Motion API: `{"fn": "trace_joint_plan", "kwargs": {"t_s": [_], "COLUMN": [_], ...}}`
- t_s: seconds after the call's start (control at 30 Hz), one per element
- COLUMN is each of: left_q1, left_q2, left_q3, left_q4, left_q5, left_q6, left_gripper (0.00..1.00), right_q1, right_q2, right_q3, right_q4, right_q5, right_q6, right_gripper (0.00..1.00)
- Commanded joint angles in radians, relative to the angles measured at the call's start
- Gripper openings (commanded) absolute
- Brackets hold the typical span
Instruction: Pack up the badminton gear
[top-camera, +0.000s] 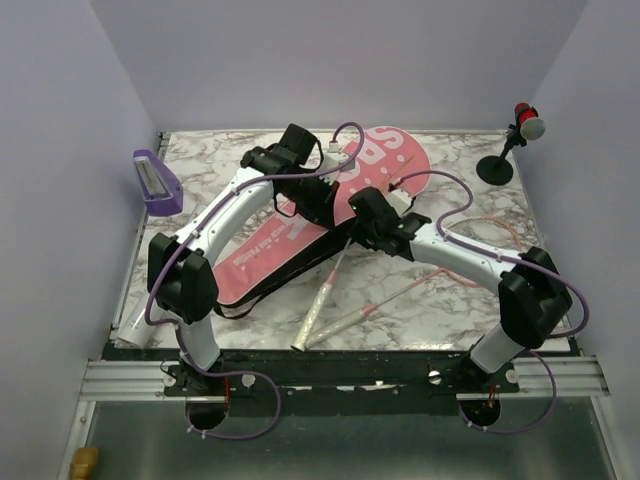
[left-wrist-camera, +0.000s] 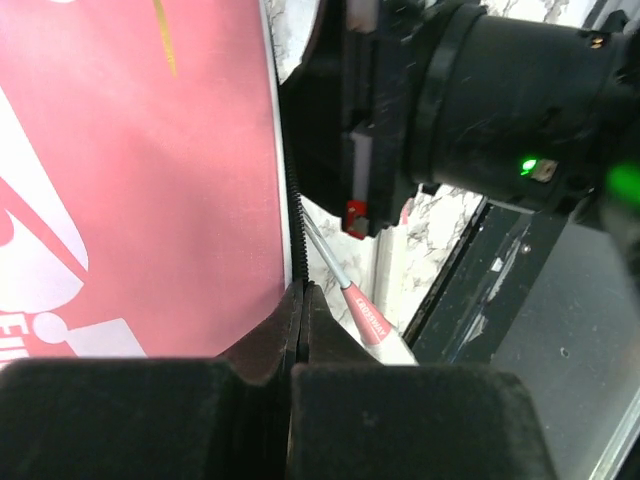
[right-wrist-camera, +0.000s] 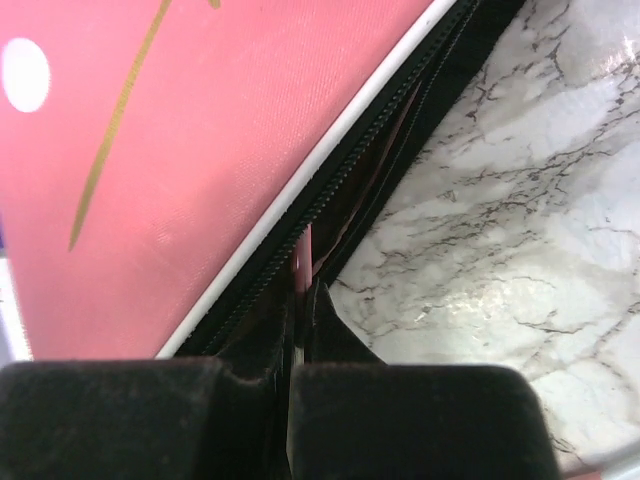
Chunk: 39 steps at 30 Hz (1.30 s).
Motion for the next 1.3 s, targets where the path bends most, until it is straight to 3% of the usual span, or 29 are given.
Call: {"fn": "trace_joint_plan", "kwargs": {"t_s": [0.0, 0.2, 0.43, 0.6, 0.73, 0.8, 1.07, 1.27], "left_q1": [0.028, 0.046, 0.072, 0.103, 0.117, 0.123, 0.143, 0.145], "left_q2": [-0.061, -0.061, -0.033, -0.001, 0.022, 0.031, 0.043, 0.037], "left_q3": [-0.024, -0.036, -0.086, -0.087, -0.082, -0.082, -0.067, -0.050], "left_q4": [-0.028, -0.006, 0.034, 0.041, 0.043, 0.040, 0.035, 0.032], "left_q5": [0.147, 0.215, 0.236, 0.221, 0.204, 0.196, 0.184, 0.196], "left_q6": [-0.059, -0.106, -0.130, -0.130, -0.119, -0.114, -0.098, -0.104], "left_gripper": [0.00, 0.00, 0.00, 0.00, 0.00, 0.00, 0.00, 0.00], "right_q1": [-0.023, -0.026, -0.026, -0.026, -0.026, -0.025, -0.051, -0.133], "right_q2": [-0.106, -0.096, 0.033, 0.049, 0.050, 0.038, -0.101, -0.096], "right_q3": [-0.082, -0.054, -0.028, -0.066, -0.073, -0.082, -0.237, -0.343], "right_q4": [0.227, 0.307, 0.312, 0.311, 0.309, 0.292, 0.248, 0.373], "right_q5": [0.115, 0.113, -0.049, -0.083, -0.122, -0.131, -0.019, -0.120], "right_q6": [0.079, 0.061, 0.047, 0.028, -0.016, -0.031, -0.042, -0.064], "right_gripper": [0.01, 0.01, 0.22, 0.22, 0.44, 0.49, 0.48, 0.50]}}
